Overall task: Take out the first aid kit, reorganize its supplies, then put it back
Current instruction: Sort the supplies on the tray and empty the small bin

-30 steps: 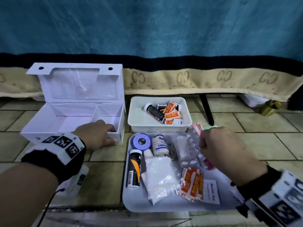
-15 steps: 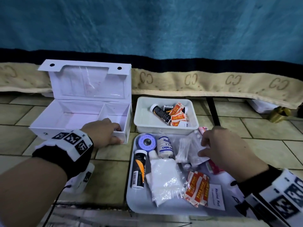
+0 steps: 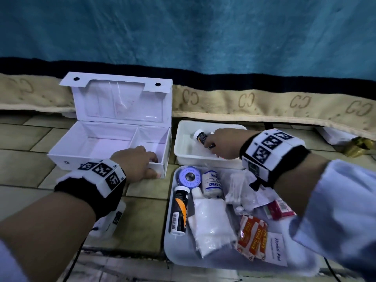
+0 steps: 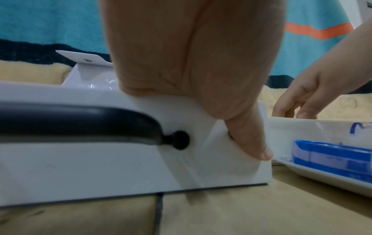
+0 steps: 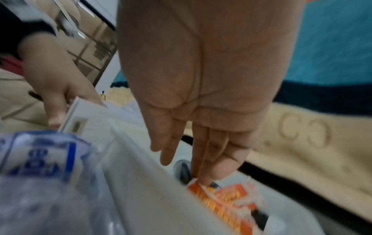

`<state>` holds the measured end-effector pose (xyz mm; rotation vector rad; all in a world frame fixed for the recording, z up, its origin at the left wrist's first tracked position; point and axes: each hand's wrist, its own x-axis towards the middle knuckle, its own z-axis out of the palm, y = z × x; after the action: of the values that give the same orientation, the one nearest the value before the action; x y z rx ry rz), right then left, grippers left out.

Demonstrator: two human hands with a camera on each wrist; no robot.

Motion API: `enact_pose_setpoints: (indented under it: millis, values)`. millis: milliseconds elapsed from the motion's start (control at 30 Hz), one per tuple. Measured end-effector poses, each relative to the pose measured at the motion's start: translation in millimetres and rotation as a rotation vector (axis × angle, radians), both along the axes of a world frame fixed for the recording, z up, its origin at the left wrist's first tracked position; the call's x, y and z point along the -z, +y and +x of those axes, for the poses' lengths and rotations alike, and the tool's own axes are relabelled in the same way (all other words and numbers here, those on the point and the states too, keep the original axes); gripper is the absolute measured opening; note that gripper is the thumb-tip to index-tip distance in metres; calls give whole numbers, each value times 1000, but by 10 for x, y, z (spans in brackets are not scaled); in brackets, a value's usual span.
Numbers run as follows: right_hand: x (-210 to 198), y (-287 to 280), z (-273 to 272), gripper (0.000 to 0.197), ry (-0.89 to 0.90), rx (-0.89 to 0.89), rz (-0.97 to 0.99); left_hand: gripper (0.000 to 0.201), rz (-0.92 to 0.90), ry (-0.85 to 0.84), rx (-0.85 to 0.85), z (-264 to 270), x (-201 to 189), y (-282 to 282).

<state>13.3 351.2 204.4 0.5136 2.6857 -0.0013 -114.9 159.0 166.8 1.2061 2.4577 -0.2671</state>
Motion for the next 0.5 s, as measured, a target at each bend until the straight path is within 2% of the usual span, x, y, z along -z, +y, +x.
enact_pose_setpoints:
  millis: [133,200,300,400,500]
  values:
    - [211,52,-173,35,-55,33,38,51,-3,6,5,-10,11,1]
    - [238,116,-210,30,-28,53,19,51,-2,3,7,-16,15,0]
    - [197,174,-194,19,186,142,-76,51,2,0,13,-22,20,-3]
    - [118,165,-150,17,492,216,-256,49,13,-1,14,-28,29,-5]
    - [-60,29,-21,19,692,227,-353,50,17,-2,7,-29,28,-8]
